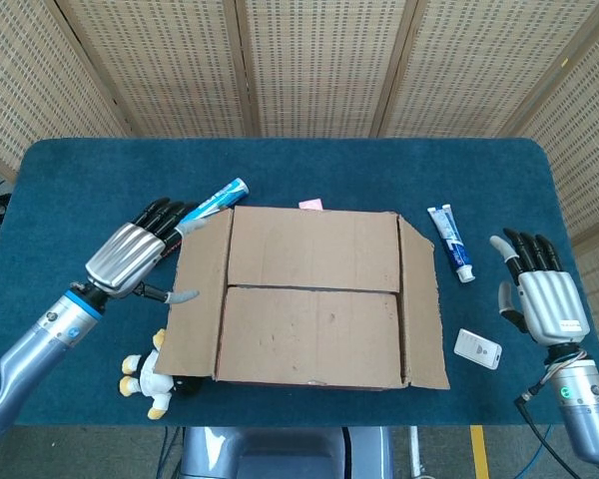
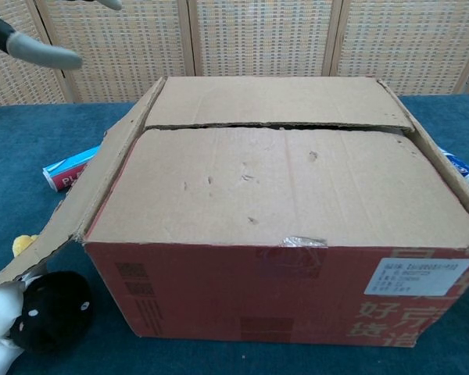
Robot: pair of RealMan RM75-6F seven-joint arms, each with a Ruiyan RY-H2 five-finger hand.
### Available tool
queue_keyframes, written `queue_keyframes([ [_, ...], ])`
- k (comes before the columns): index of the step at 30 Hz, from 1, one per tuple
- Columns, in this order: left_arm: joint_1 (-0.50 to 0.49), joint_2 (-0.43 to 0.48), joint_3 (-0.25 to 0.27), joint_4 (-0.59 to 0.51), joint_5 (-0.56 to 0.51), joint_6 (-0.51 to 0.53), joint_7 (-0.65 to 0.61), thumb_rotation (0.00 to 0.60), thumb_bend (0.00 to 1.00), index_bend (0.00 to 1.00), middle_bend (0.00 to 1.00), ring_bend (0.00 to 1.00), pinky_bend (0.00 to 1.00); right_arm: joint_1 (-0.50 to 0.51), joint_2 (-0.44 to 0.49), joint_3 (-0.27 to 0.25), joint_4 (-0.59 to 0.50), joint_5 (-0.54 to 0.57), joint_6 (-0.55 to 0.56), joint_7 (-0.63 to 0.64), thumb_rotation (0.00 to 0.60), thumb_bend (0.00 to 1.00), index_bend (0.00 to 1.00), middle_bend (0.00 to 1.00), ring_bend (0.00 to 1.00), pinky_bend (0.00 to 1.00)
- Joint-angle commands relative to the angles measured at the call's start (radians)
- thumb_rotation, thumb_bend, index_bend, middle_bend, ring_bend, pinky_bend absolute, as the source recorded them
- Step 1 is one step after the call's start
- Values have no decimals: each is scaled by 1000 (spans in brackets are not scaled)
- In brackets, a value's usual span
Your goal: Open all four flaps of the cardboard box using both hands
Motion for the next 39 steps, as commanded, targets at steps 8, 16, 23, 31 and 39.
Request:
queue_keyframes([
  [8, -56, -122, -43, -7, -122, -25, 173, 497, 178, 36, 0, 0, 0, -10, -9, -1, 14, 2, 9, 12, 600, 721, 100, 51, 0, 0],
  [16, -109, -246, -56, 45, -230, -52, 279, 500, 178, 32, 0, 0, 0, -14, -8, 1, 29, 11, 2, 32, 600, 720, 100, 50, 0, 0],
  [23, -140, -322, -67, 86, -291, -46, 338, 501, 178, 32, 0, 0, 0, -18, -7, 1, 37, 12, 2, 41, 600, 719, 100, 51, 0, 0],
  [31, -165, -362, -76, 110, -336, -47, 370, 500, 177, 32, 0, 0, 0, -30, 0, 3, 43, 17, 9, 58, 600, 719, 99, 50, 0, 0],
  [39, -172, -374, -74, 116, -342, -38, 380, 501, 177, 32, 0, 0, 0, -32, 0, 5, 50, 14, 7, 72, 600, 718, 99, 50, 0, 0],
])
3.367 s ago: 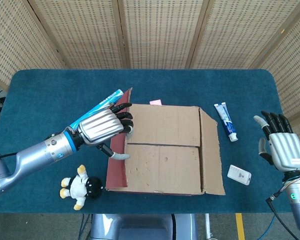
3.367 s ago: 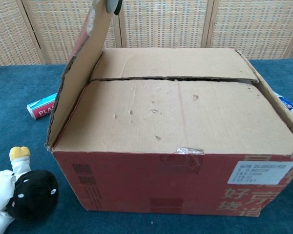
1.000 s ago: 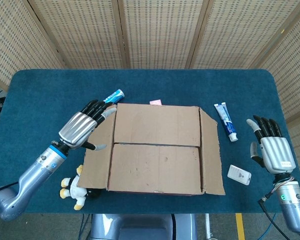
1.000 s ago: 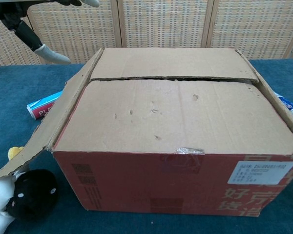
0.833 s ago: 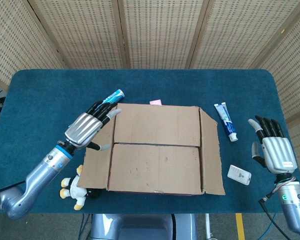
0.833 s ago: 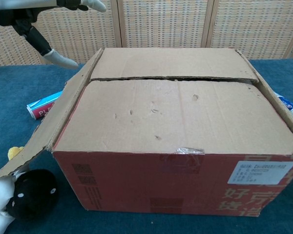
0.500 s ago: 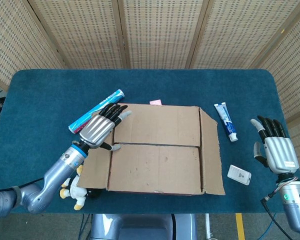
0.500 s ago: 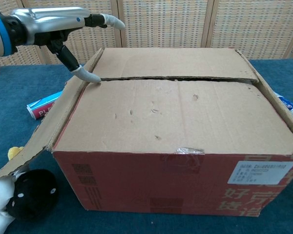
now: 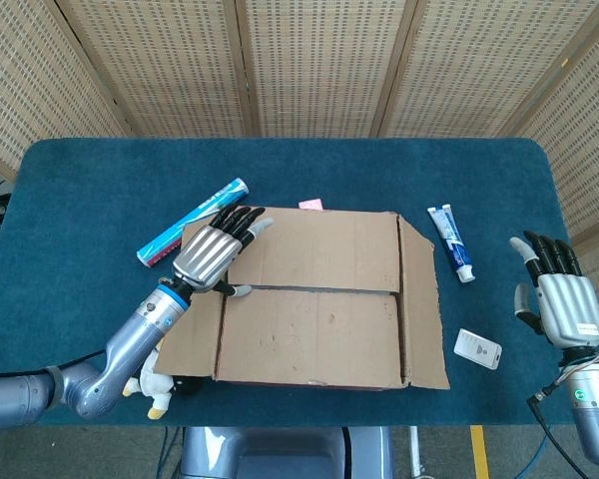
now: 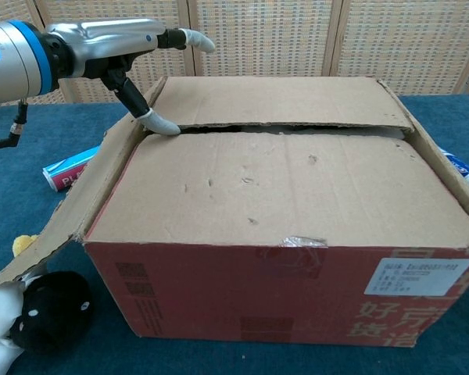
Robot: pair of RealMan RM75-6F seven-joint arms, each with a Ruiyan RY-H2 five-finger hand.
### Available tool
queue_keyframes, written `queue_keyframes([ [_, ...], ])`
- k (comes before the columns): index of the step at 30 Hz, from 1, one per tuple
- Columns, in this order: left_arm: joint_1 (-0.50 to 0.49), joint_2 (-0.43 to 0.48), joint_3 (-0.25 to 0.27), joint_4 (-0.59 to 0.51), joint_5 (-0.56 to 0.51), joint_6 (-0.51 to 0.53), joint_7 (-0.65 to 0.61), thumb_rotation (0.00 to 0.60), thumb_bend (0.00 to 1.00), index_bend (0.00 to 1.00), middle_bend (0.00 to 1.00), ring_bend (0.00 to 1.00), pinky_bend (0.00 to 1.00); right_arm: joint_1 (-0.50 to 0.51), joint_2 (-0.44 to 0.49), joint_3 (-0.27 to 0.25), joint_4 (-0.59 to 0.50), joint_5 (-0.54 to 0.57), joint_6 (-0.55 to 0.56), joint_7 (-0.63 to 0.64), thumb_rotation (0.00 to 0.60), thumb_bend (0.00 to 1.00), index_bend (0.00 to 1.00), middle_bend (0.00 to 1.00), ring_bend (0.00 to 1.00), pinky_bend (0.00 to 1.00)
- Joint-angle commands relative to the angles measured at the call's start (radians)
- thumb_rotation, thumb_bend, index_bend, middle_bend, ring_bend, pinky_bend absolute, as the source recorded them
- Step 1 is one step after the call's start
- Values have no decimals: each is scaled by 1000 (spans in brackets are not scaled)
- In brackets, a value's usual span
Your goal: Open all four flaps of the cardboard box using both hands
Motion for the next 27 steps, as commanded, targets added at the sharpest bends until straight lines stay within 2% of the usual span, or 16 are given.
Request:
queue_keyframes([
  [1, 0, -9, 0, 6, 5, 10, 0, 500, 178, 32, 0, 0, 0, 0, 0, 0, 1, -1, -1, 2, 600, 717, 99, 50, 0, 0],
  [10, 3, -44, -4, 45, 38, 58, 4, 504, 198, 32, 0, 0, 0, -8, 4, 4, 0, 1, 8, 11, 600, 719, 99, 50, 0, 0],
  [27, 47, -41, -38, 85, 224, 198, -102, 505, 242, 32, 0, 0, 0, -13, 9, 8, -11, -3, 12, 9, 600, 720, 99, 50, 0, 0],
])
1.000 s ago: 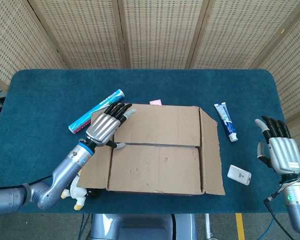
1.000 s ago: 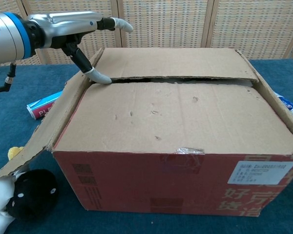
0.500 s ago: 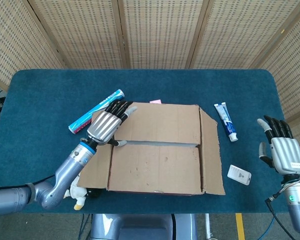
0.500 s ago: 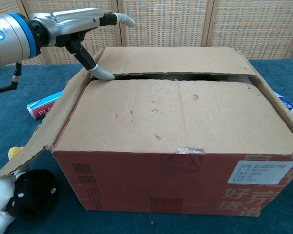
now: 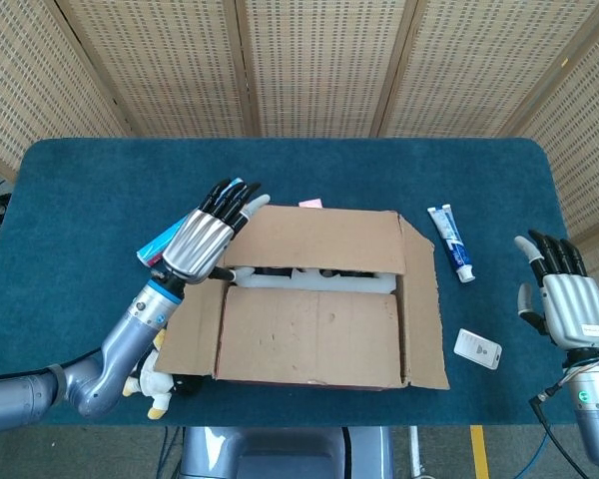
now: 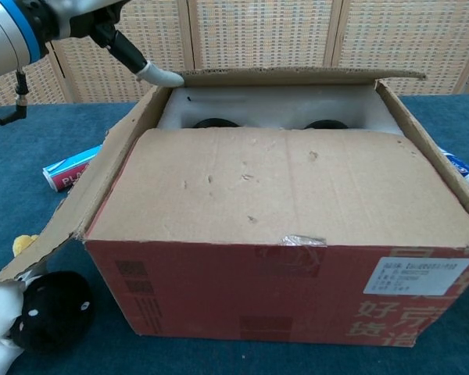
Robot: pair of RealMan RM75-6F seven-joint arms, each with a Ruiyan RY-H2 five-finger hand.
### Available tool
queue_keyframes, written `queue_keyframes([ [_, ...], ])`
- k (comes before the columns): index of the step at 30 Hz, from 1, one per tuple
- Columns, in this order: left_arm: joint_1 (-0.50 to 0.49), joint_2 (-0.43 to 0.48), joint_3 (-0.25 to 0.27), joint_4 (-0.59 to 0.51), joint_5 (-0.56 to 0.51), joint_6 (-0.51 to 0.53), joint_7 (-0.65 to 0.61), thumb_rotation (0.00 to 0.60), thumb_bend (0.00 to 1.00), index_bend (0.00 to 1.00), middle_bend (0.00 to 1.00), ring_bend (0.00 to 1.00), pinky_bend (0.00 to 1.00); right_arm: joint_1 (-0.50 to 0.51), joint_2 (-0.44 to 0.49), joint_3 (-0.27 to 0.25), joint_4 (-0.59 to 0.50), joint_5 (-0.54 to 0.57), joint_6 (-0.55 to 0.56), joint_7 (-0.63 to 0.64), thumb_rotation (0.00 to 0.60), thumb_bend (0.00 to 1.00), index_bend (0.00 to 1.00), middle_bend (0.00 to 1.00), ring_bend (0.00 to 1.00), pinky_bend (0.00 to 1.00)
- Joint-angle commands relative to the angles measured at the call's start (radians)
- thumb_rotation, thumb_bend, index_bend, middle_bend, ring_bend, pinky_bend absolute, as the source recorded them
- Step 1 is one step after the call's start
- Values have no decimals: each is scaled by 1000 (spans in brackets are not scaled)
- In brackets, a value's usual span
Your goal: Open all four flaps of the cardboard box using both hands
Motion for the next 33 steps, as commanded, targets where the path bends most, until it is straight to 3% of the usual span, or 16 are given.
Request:
queue_keyframes([
  [1, 1, -3, -20, 27, 28, 20, -24, 505, 242, 32, 0, 0, 0, -1, 1, 0, -2, -1, 0, -1, 600, 720, 99, 50, 0, 0],
  [19, -98, -46, -144, 190, 2, -6, -19, 506, 235, 31, 0, 0, 0, -14, 15, 0, -10, -4, 11, 11, 600, 720, 99, 51, 0, 0],
  [22, -154, -91, -171, 286, -35, -42, 23, 504, 236, 30, 0, 0, 0, -18, 19, 0, -12, -4, 13, 17, 600, 721, 99, 50, 0, 0],
  [33, -231, -185, -180, 441, -150, -118, 114, 503, 237, 30, 0, 0, 0, -29, 28, -1, -15, -2, 20, 24, 600, 720, 99, 50, 0, 0],
])
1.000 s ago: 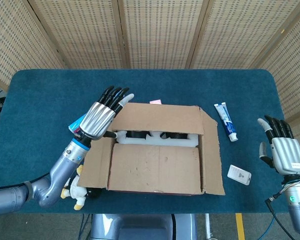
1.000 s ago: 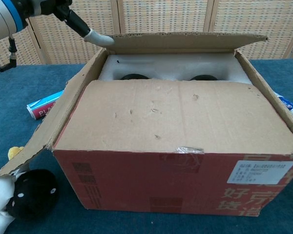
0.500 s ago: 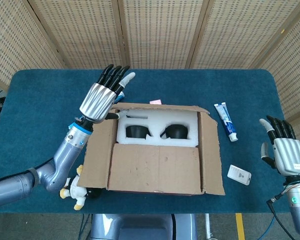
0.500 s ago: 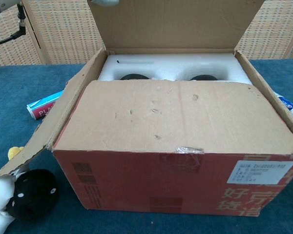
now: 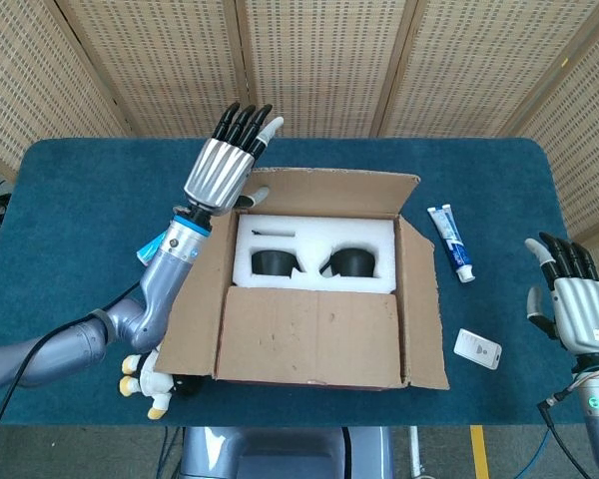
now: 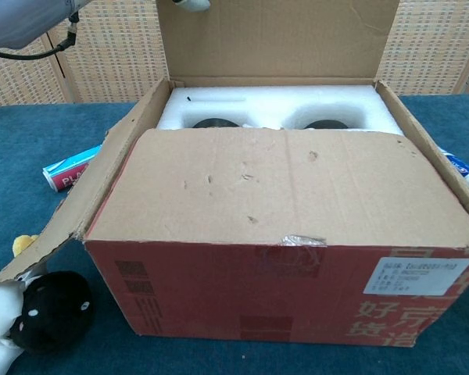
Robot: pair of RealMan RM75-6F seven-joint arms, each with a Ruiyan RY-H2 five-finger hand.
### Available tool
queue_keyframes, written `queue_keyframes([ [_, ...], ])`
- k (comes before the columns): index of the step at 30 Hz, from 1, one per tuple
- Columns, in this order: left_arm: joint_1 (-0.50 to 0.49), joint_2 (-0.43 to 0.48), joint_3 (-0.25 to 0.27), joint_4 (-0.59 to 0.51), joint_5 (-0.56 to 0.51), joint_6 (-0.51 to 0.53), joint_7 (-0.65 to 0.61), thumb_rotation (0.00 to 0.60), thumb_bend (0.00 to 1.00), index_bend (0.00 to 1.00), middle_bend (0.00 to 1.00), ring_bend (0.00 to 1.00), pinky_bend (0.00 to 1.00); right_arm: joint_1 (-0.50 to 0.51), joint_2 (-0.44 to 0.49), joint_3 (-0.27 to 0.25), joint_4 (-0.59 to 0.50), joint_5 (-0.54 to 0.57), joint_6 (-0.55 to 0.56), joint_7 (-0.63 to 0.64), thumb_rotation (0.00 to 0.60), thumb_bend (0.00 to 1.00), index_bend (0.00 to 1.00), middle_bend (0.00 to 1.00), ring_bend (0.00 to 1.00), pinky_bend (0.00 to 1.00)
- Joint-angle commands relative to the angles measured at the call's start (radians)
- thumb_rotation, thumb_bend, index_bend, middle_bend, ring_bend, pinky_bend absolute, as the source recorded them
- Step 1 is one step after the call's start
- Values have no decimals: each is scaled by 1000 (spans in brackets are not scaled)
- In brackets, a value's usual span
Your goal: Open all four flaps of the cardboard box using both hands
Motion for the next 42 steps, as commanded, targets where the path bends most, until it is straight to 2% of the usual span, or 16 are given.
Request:
queue_keyframes([
  [1, -18, -22, -6, 29, -41, -22, 27, 504, 236, 30, 0, 0, 0, -3, 1, 0, 0, 0, 3, 1, 600, 719, 99, 50, 0, 0],
  [11, -28, -7, -13, 33, -70, -17, 49, 502, 231, 24, 0, 0, 0, -3, 3, 3, -7, 2, 5, -4, 600, 720, 99, 51, 0, 0],
  [21, -29, 32, -14, 11, -109, -38, 58, 506, 171, 0, 0, 0, 0, -7, 9, 6, -27, 3, 14, -21, 600, 720, 99, 50, 0, 0],
  [27, -30, 46, -2, 9, -136, -48, 92, 511, 139, 0, 0, 0, 0, -10, 11, 6, -36, 3, 20, -28, 600, 720, 99, 51, 0, 0],
  [42, -40, 36, 33, 30, -192, -39, 186, 503, 154, 0, 0, 0, 0, -21, 17, 4, -41, 6, 29, -27, 600, 719, 99, 51, 0, 0],
])
